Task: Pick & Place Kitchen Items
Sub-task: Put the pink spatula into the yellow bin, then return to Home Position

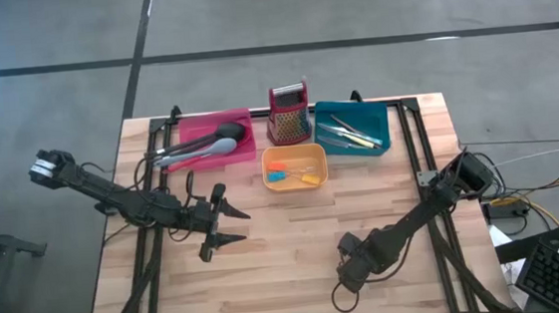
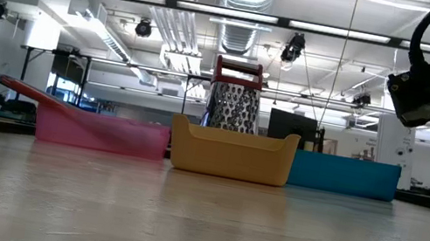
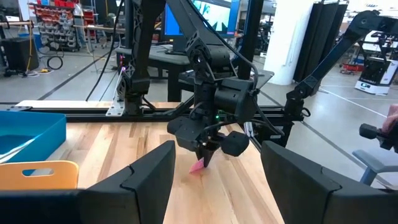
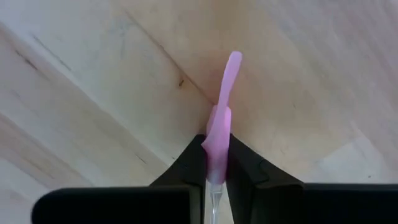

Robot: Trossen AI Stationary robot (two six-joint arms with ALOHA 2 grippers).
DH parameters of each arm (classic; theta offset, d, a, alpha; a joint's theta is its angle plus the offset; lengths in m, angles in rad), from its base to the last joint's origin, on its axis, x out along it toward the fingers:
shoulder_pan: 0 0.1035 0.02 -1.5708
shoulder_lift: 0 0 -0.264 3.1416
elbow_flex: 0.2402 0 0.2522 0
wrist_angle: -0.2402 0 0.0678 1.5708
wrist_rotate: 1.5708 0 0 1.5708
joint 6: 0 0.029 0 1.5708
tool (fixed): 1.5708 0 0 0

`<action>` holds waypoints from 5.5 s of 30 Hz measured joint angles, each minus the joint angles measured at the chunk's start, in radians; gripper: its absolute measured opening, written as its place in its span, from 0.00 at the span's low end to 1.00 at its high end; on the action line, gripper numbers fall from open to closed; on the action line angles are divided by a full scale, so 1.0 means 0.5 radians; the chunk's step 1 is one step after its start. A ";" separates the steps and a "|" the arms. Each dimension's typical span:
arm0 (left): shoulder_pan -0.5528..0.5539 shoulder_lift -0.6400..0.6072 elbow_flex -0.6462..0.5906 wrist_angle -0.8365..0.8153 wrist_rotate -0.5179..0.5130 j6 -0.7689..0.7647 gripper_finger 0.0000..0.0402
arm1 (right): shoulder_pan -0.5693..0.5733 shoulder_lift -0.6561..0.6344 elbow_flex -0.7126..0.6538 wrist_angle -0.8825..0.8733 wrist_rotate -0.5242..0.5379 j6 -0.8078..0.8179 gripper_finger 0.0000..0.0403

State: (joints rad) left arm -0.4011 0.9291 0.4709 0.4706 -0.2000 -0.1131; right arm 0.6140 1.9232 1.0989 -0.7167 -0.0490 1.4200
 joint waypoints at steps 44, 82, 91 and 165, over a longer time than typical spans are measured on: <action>0.000 0.000 0.000 0.001 0.000 0.002 0.61 | -0.731 -0.139 0.982 -1.023 0.635 -1.456 0.06; 0.000 0.000 0.001 0.077 -0.007 0.025 0.61 | -1.570 -0.112 1.119 -0.050 0.528 -2.436 0.06; 0.001 0.000 0.004 0.106 -0.008 0.025 0.61 | -1.631 -0.110 0.911 0.240 0.491 -2.513 0.06; 0.001 0.003 0.000 0.117 -0.009 0.117 0.61 | -1.439 0.433 2.068 -1.016 0.211 -2.386 0.38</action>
State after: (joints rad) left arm -0.4007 0.9306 0.4709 0.5293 -0.2043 -0.0547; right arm -0.1054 2.1398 2.1328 -1.2245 0.0563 0.2270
